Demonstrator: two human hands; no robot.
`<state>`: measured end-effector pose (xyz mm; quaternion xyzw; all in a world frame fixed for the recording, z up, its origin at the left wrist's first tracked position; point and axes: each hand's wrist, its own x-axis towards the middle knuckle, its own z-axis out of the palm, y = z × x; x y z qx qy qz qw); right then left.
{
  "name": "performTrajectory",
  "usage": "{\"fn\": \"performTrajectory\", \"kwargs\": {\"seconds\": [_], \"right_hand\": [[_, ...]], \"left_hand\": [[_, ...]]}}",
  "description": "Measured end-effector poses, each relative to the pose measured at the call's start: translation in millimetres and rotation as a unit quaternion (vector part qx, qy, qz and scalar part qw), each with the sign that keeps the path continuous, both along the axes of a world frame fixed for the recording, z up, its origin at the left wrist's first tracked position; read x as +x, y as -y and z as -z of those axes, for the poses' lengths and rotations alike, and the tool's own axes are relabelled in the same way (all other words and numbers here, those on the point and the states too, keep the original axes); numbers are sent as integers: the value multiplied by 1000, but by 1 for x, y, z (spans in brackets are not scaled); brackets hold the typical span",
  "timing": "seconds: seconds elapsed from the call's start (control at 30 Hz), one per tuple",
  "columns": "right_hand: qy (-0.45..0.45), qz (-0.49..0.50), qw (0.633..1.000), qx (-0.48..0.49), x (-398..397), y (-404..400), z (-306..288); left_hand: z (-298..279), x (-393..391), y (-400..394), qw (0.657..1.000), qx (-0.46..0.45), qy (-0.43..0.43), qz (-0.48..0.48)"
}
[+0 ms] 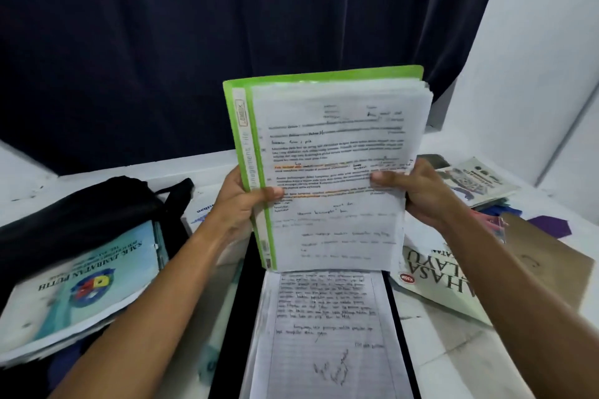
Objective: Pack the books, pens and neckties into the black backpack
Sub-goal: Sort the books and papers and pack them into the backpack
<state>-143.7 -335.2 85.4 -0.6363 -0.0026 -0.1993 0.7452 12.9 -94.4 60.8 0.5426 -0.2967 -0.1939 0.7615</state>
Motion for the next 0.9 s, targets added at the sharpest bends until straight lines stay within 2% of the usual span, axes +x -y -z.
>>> {"fn": "performTrajectory", "kwargs": {"seconds": [0.07, 0.23, 0.33, 0.5, 0.7, 0.8, 0.9], "right_hand": [[10, 0, 1000, -29, 0, -1, 7], [-37, 3, 998, -50, -3, -5, 41], [-48, 12, 996, -76, -6, -8, 41], [-23, 25, 996, -77, -6, -12, 33], [-62, 24, 993, -96, -7, -12, 45], [-69, 29, 994, -77, -3, -13, 46], [-56, 61, 997, 7, 3, -21, 42]], "left_hand": [[5, -2, -2, 1000, 6, 2, -3], [23, -9, -2, 999, 35, 2, -16], [19, -10, -1, 998, 54, 18, 4], [12, -5, -1, 997, 53, 55, -15], [24, -2, 0, 998, 60, 26, 6], [21, 0, 4, 997, 69, 29, -6], [11, -1, 5, 994, 87, 37, -56]]}}
